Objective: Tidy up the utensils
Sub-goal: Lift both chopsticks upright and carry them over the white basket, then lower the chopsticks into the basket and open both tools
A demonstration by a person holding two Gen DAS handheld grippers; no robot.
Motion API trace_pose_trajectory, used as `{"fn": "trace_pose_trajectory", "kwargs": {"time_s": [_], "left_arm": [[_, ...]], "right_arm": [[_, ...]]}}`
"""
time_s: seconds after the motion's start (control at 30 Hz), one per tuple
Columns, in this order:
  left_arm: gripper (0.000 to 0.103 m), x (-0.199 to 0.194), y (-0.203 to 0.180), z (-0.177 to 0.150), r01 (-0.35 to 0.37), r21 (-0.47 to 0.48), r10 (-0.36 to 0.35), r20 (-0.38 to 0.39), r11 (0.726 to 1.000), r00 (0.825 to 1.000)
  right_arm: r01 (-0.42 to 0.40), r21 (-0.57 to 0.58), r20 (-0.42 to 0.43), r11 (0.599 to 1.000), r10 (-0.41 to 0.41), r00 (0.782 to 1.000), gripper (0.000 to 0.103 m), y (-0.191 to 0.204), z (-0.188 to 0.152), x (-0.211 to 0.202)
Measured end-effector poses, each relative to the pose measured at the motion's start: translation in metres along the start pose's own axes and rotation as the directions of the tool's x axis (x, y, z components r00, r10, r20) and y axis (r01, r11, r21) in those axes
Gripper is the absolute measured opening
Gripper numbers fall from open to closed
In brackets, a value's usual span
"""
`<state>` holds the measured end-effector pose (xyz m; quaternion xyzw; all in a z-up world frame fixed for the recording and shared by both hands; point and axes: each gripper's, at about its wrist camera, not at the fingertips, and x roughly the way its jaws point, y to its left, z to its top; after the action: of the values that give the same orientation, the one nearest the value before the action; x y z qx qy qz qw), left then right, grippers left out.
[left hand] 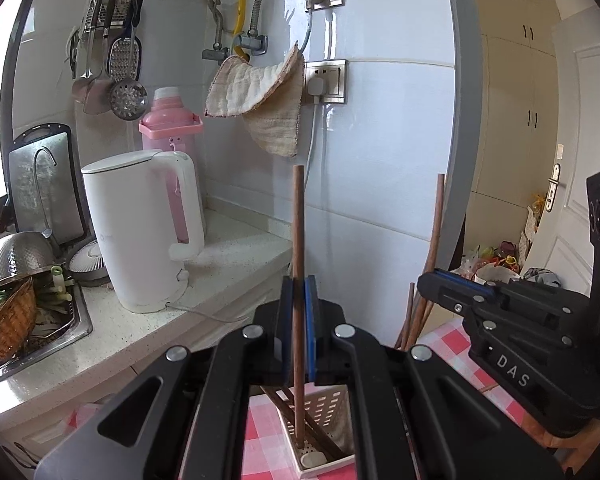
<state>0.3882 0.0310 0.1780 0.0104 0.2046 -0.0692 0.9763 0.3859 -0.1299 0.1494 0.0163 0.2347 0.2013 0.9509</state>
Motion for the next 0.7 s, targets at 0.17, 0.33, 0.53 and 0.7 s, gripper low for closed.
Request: {"fn": "trace_pose_trajectory", "kwargs": {"time_s": [0.17,0.33,0.53,0.7], "left_arm": [[0.006,0.010,-0.002,-0.013,-0.007,0.006,0.007,-0.030,1.000,1.000],[0.006,0.029,-0.005,-0.028,0.000,0.020,0.003,-0.125,1.000,0.992],[0.020,0.039,-0.003,-0.036,-0.001,0.013,0.003,-0.183,1.000,0.983],[0.026,0.025,0.000,-0.030,-0.003,-0.003,0.003,-0.151,1.000,0.988]], "right_arm": [[-0.003,0.014,-0.039,1.000,0.004,0.999,0.009,-0.002,-0.012,0.013],[0.001,0.013,-0.147,1.000,0.001,0.989,0.009,-0.002,-0.028,0.032],[0.029,0.015,-0.171,0.999,-0.026,0.985,0.019,-0.005,-0.029,0.028],[0.045,0.005,-0.107,0.999,-0.044,0.993,0.040,-0.007,-0.019,-0.002]]}}
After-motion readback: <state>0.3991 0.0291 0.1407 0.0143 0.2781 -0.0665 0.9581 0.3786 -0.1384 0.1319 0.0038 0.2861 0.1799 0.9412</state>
